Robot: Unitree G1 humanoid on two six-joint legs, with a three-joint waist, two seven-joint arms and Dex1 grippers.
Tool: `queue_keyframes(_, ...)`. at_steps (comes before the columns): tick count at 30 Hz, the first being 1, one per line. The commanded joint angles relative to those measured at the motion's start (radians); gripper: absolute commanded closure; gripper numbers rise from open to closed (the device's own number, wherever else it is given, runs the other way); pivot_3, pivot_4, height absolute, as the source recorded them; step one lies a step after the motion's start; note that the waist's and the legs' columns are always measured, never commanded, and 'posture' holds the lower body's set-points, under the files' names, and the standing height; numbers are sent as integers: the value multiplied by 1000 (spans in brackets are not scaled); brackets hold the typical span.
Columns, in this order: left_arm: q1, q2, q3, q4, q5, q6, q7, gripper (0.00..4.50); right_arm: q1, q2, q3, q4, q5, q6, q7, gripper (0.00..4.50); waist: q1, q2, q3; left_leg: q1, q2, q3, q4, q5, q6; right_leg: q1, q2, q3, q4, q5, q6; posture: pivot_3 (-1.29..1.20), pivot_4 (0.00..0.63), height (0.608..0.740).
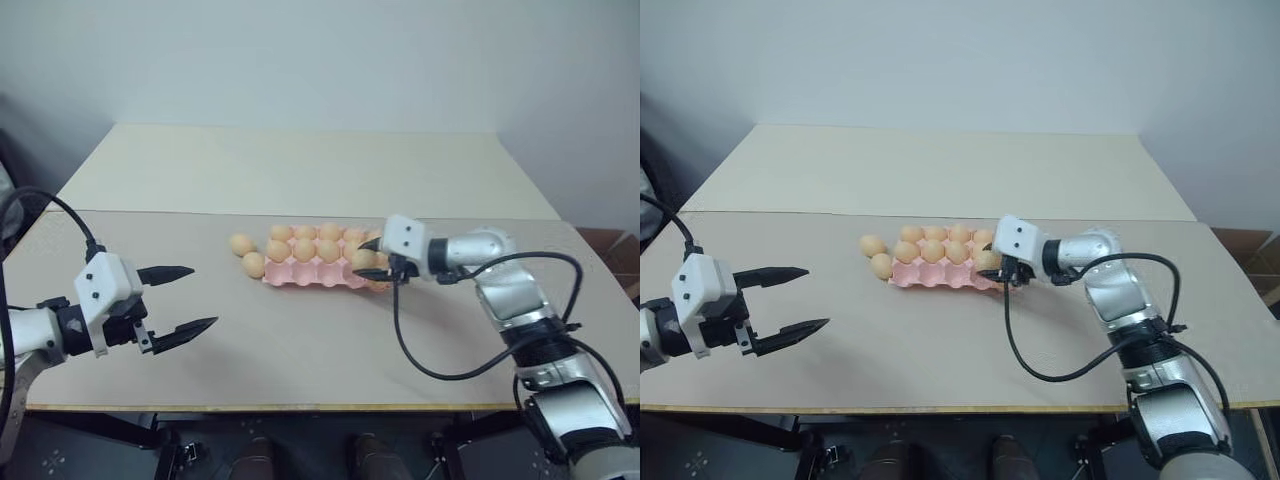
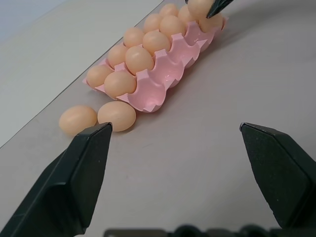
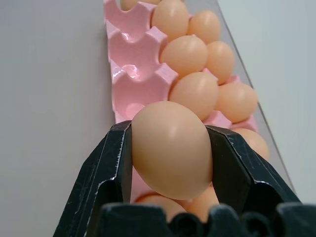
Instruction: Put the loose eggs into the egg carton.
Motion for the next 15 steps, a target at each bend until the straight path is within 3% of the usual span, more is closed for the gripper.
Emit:
queue_keyframes(1, 14, 5, 35, -39, 2, -3, 13, 0, -42, 8, 16, 33, -39, -39, -22, 2250, -2, 0, 0, 0, 0, 0, 0, 0, 0, 0, 0, 0, 0, 0, 0, 0, 150, 740)
queue_keyframes(2, 19, 5, 39, -42, 1, -2, 14, 0, -46, 8, 21, 43, -45, -42, -22, 2250, -2, 0, 0, 0, 0, 0, 0, 0, 0, 0, 0, 0, 0, 0, 0, 0, 150, 740)
queue_keyframes(5, 35, 4, 51, -49, -1, -1, 18, 0, -54, 10, 18, 50, -45, -55, -20, 1494, -2, 0, 0, 0, 0, 0, 0, 0, 0, 0, 0, 0, 0, 0, 0, 0, 150, 740)
queue_keyframes(9, 46, 5, 57, -52, -2, -2, 23, 0, -57, 8, 12, 47, -52, -85, -28, 81, -3, 0, 0, 1, 0, 0, 0, 0, 0, 0, 0, 0, 0, 0, 0, 0, 150, 740)
queue_keyframes(15, 38, 5, 50, -44, 0, -10, 26, 0, -27, -44, -31, -38, -17, -66, 3, 30, -3, 0, 0, 0, 0, 0, 0, 0, 0, 0, 0, 0, 0, 0, 0, 0, 150, 740)
